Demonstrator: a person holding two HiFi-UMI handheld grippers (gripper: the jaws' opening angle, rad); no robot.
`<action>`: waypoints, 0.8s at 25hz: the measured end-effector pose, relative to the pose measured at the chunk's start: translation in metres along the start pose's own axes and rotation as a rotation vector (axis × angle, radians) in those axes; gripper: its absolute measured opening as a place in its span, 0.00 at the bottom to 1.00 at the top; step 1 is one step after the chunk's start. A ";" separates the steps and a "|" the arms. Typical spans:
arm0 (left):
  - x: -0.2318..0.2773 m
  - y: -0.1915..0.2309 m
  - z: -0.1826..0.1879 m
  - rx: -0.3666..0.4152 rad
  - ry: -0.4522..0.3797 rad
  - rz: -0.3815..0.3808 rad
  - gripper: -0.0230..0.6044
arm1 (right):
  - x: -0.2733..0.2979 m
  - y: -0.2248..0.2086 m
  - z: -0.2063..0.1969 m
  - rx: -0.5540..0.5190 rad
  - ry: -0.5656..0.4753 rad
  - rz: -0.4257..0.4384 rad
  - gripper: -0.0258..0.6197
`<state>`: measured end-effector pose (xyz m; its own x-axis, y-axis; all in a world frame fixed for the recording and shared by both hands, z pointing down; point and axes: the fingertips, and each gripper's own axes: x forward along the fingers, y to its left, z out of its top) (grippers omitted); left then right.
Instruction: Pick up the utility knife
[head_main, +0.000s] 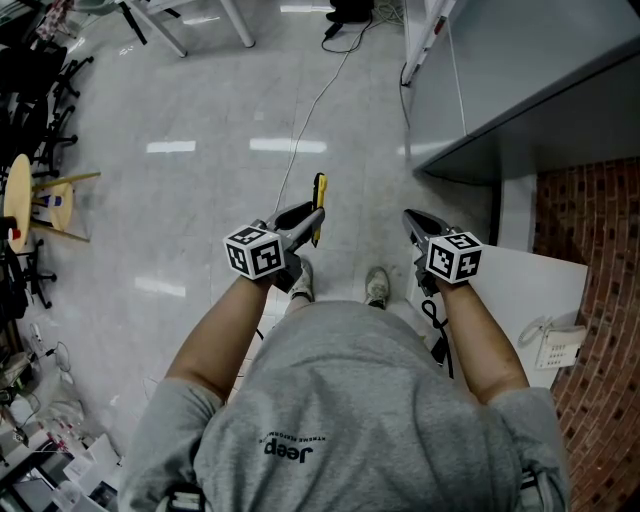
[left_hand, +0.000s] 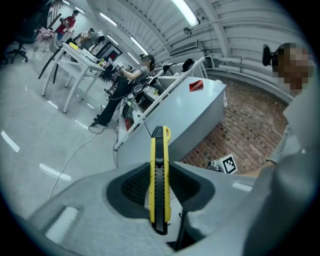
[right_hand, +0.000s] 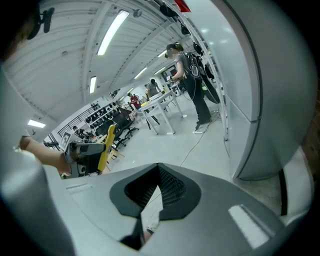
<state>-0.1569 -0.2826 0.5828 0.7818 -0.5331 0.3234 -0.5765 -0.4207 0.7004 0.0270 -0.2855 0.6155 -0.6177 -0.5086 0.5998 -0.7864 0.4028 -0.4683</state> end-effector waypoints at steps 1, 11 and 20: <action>0.000 0.000 0.000 0.000 -0.001 0.000 0.22 | 0.000 0.000 0.000 -0.004 0.002 0.001 0.05; -0.001 0.000 0.003 0.002 -0.005 -0.002 0.22 | -0.002 0.001 0.000 -0.024 0.011 0.002 0.05; -0.003 -0.002 0.002 0.002 -0.006 -0.007 0.22 | -0.002 0.005 -0.001 -0.034 0.011 0.005 0.05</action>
<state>-0.1587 -0.2820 0.5792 0.7846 -0.5346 0.3140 -0.5711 -0.4260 0.7016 0.0249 -0.2814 0.6126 -0.6211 -0.4982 0.6050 -0.7828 0.4308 -0.4490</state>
